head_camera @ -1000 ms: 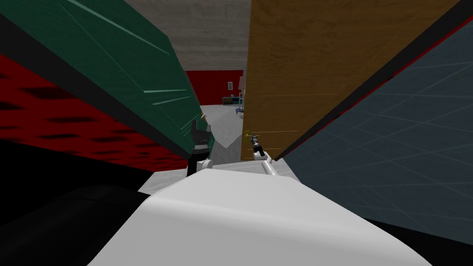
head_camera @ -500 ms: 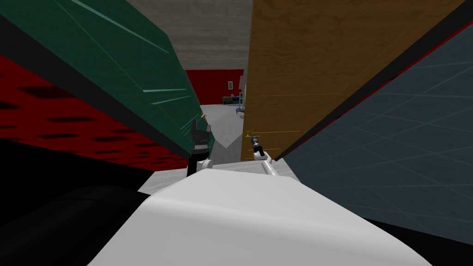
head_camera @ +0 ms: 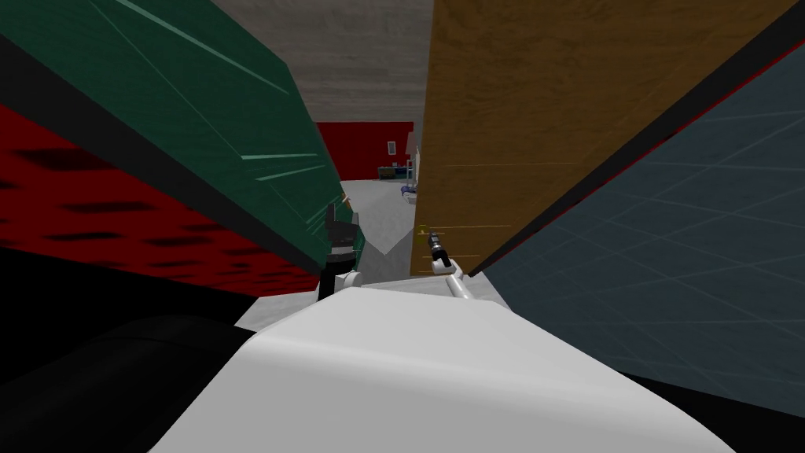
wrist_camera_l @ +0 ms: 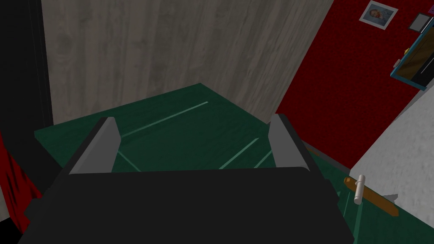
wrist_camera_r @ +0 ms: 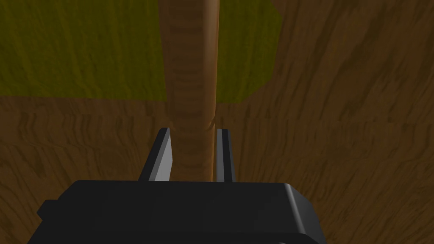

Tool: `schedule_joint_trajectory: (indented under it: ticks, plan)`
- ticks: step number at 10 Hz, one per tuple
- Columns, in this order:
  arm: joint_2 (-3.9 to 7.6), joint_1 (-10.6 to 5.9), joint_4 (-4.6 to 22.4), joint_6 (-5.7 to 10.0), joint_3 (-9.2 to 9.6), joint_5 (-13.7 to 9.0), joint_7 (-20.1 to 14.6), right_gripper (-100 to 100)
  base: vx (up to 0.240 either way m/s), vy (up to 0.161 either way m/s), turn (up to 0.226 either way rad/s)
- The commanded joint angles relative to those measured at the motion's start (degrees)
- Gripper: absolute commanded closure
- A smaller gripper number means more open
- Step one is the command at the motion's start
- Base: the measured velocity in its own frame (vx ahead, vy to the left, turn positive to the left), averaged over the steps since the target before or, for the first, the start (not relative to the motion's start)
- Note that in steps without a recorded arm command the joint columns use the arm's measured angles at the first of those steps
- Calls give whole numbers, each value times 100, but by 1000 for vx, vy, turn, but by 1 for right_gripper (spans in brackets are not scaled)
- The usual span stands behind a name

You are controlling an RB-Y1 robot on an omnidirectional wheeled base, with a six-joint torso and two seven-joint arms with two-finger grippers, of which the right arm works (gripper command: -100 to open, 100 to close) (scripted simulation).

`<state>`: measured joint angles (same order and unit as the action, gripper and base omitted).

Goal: Push the door open

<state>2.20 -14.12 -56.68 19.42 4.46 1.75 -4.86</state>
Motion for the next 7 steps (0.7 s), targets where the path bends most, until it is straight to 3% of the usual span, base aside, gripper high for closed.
schedule_joint_trajectory:
  ticks: [1, 7]
  plan:
    - [67, -63, -7, 29, -123, -20, 27, 100, 163, 107, -37]
    - [167, -88, 41, 30, -475, -80, 118, 100, 163, 87, -52]
